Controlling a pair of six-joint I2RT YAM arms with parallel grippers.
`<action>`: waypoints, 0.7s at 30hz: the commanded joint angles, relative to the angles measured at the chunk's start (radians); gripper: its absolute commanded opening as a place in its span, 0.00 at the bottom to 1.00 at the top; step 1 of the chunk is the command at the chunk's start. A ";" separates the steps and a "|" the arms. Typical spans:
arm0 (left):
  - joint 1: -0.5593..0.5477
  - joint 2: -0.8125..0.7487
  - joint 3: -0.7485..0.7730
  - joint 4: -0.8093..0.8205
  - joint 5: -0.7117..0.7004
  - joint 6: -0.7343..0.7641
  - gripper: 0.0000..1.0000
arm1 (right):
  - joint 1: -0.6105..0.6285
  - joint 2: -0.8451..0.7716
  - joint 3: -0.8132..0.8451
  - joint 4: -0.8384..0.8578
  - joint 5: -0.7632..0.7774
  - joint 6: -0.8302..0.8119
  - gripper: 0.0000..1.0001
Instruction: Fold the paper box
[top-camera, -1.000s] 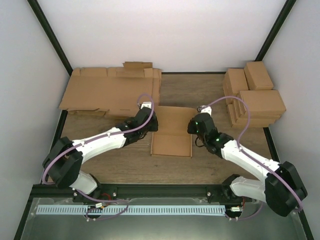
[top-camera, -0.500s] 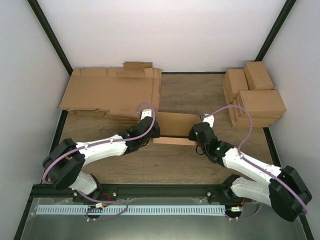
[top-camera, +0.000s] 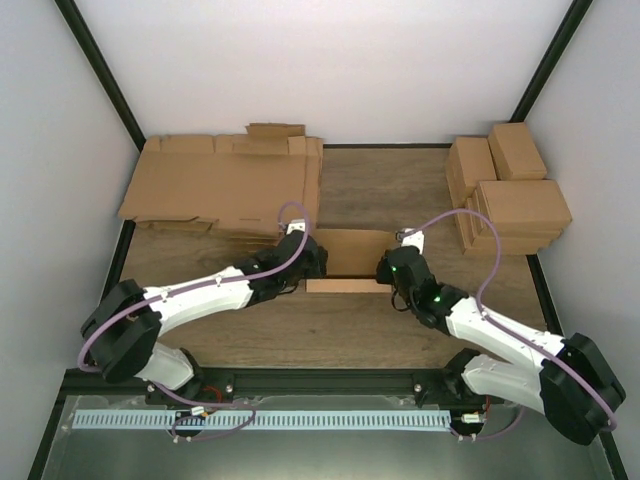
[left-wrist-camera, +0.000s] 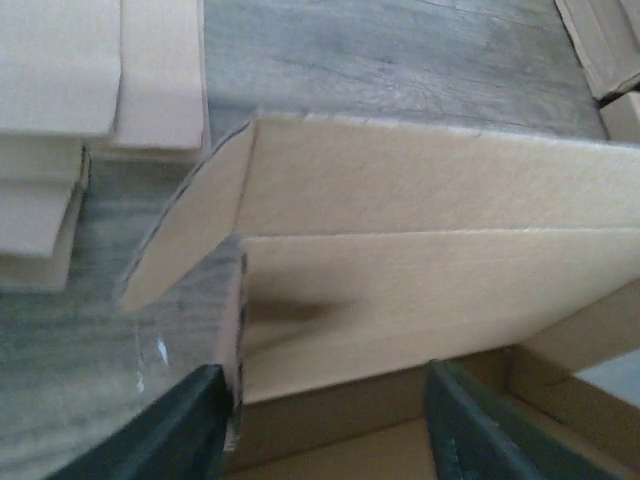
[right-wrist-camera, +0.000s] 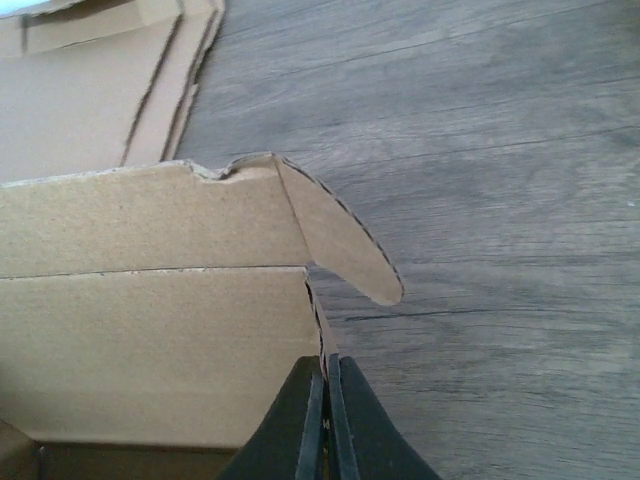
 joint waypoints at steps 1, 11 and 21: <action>-0.017 -0.091 0.047 -0.159 0.078 0.021 0.69 | 0.024 -0.032 -0.035 0.062 -0.083 -0.090 0.01; 0.009 -0.235 0.239 -0.566 0.110 0.270 0.95 | 0.024 -0.084 -0.112 0.191 -0.204 -0.242 0.01; 0.029 -0.127 0.371 -0.606 0.346 0.699 0.86 | 0.024 -0.089 -0.138 0.254 -0.315 -0.320 0.01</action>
